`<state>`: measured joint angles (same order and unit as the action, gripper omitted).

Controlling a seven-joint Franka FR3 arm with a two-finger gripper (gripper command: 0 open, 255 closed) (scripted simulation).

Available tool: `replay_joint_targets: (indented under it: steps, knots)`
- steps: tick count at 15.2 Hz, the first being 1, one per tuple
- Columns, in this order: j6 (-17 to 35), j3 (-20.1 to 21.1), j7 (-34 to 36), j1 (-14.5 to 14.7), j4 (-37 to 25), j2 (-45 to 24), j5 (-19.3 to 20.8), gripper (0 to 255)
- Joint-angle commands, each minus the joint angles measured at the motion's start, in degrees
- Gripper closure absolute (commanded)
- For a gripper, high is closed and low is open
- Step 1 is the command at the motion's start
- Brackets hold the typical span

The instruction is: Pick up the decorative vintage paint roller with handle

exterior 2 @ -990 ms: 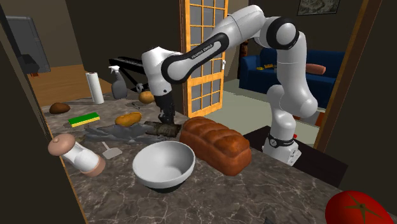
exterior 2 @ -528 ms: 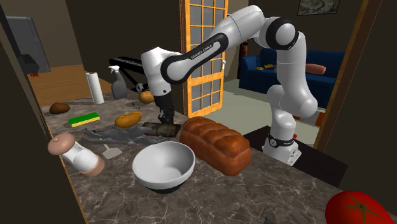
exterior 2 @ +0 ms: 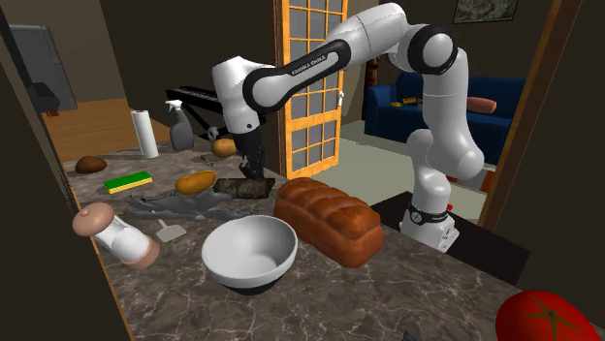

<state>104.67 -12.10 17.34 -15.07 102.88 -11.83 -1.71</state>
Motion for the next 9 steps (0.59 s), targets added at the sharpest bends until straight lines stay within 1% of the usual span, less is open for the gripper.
replay_joint_targets:
  steps: [1,7,9]
  knots:
    - [-1.39,-0.02,0.03,0.00,-1.20,0.21,0.05,255]
    - [-5.74,-0.07,0.14,0.01,-4.67,1.11,0.26,255]
    - [-5.85,-0.07,0.14,0.01,-4.76,1.13,0.27,255]
